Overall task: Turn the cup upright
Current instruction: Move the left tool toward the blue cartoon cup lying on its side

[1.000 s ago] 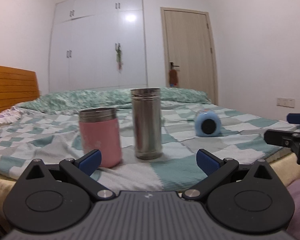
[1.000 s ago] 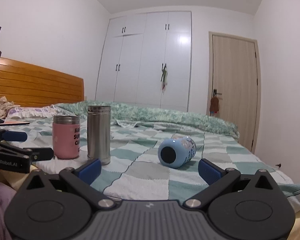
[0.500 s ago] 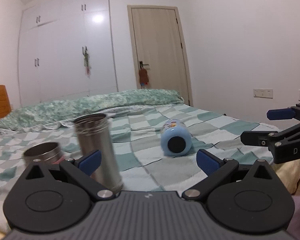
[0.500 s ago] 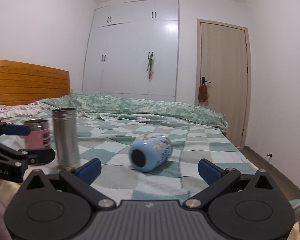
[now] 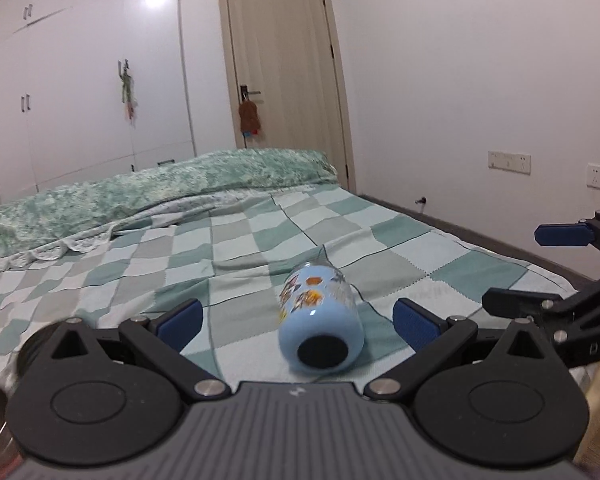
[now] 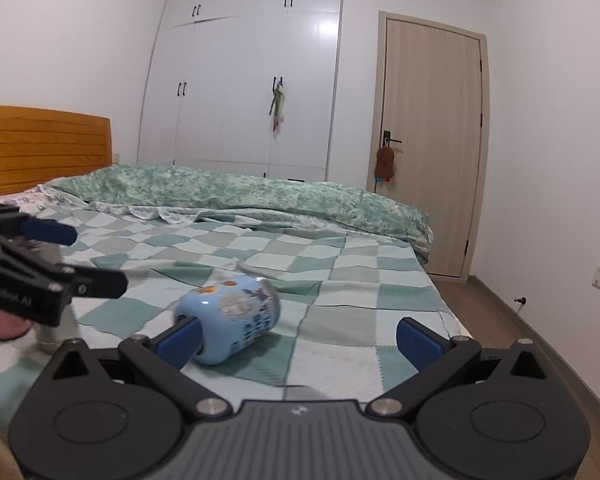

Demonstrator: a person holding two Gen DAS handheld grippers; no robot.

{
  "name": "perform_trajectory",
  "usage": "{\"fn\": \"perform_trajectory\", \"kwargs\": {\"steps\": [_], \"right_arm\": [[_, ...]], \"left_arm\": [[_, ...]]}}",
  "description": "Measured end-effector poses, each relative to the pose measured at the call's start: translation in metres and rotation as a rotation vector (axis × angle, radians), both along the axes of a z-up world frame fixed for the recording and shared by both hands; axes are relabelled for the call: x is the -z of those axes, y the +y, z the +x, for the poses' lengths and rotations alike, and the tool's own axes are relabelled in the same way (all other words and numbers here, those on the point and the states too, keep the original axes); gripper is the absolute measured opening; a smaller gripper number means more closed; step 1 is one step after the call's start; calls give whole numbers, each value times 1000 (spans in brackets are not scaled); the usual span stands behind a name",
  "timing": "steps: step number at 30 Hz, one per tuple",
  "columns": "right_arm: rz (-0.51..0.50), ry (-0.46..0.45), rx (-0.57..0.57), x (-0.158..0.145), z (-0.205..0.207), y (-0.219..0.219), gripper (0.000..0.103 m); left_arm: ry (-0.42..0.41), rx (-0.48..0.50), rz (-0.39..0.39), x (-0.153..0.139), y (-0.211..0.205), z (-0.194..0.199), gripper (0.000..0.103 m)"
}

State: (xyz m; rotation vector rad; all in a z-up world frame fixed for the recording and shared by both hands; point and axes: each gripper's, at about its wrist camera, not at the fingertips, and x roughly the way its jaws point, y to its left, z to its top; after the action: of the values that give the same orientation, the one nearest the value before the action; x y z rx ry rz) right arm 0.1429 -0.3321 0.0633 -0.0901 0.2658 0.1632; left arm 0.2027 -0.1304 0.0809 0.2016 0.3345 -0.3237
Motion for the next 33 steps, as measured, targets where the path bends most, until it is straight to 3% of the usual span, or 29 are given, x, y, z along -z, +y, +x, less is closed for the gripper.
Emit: {"fn": "perform_trajectory", "kwargs": {"steps": [12,20,24,28,33], "right_arm": [[-42,94,-19,-3,84,-24,103],[-29,153,-43,-1,127,-25,103],[-31,180,-41,1,139,-19,103],[-45,204,-31,3,145,-13,103],[-64,237,-36,9,147,-3,103]], "left_arm": [[132,33,71,1,-46,110,103],[249,56,116,20,-26,159,103],[354,152,68,20,-10,182,103],[422,255,81,19,-7,200,103],[510,307,28,32,-6,209,103]]}}
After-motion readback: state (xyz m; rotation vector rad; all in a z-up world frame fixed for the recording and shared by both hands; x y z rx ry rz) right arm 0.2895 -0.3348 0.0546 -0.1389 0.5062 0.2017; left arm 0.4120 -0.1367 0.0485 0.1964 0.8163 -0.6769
